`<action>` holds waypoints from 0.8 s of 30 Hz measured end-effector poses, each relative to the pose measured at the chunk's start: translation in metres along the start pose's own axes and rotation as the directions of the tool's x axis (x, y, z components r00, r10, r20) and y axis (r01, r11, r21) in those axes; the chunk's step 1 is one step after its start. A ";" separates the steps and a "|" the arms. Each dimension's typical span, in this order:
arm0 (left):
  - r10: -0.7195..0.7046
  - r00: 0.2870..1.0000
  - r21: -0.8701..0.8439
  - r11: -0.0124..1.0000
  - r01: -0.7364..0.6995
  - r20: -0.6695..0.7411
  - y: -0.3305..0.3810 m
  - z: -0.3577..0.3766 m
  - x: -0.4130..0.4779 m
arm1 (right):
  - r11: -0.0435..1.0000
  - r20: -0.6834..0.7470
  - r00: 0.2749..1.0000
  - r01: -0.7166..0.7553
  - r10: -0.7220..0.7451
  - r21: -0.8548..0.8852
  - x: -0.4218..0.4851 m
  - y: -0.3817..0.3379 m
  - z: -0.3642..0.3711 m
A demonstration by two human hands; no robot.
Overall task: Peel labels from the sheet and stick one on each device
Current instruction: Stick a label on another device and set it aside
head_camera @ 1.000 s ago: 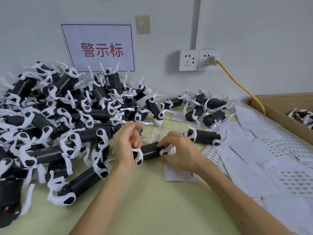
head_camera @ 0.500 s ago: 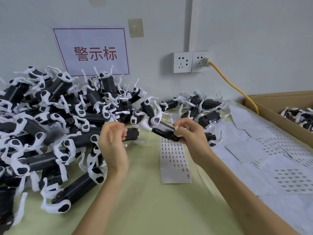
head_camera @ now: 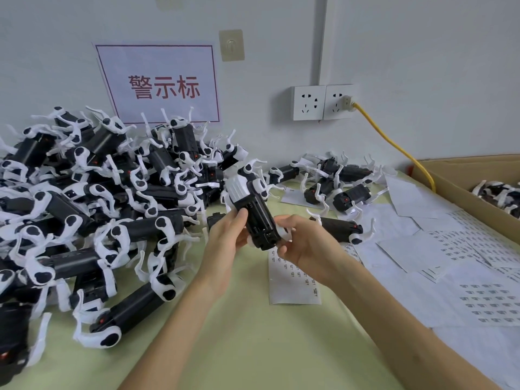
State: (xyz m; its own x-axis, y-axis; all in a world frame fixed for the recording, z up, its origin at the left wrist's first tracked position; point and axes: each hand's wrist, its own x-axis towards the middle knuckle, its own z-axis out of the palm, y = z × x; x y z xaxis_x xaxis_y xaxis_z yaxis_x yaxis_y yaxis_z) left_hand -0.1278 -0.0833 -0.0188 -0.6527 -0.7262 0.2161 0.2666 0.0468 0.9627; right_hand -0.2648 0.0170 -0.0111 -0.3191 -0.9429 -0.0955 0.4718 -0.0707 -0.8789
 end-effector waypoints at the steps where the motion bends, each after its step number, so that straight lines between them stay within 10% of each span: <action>1: -0.015 1.000 0.002 1.000 0.015 -0.007 -0.002 -0.001 0.000 | 0.997 -0.029 0.999 0.027 -0.029 -0.074 0.001 0.001 0.001; 8: -0.085 0.993 0.012 0.996 0.086 -0.078 -0.002 -0.004 0.000 | 0.609 -0.064 0.930 0.183 -0.361 -0.772 0.001 0.011 0.006; 24: -0.024 0.988 -0.071 0.997 0.035 0.150 -0.004 -0.002 -0.002 | 0.597 -0.013 0.852 0.356 -0.523 -0.719 0.001 0.013 0.002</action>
State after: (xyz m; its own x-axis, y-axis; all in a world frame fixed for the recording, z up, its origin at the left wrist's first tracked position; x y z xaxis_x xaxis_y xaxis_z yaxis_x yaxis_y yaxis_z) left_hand -0.1261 -0.0831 -0.0231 -0.7577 -0.6161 0.2153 0.2938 -0.0275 0.9555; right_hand -0.2572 0.0143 -0.0215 -0.5294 -0.7622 0.3725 -0.4225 -0.1440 -0.8949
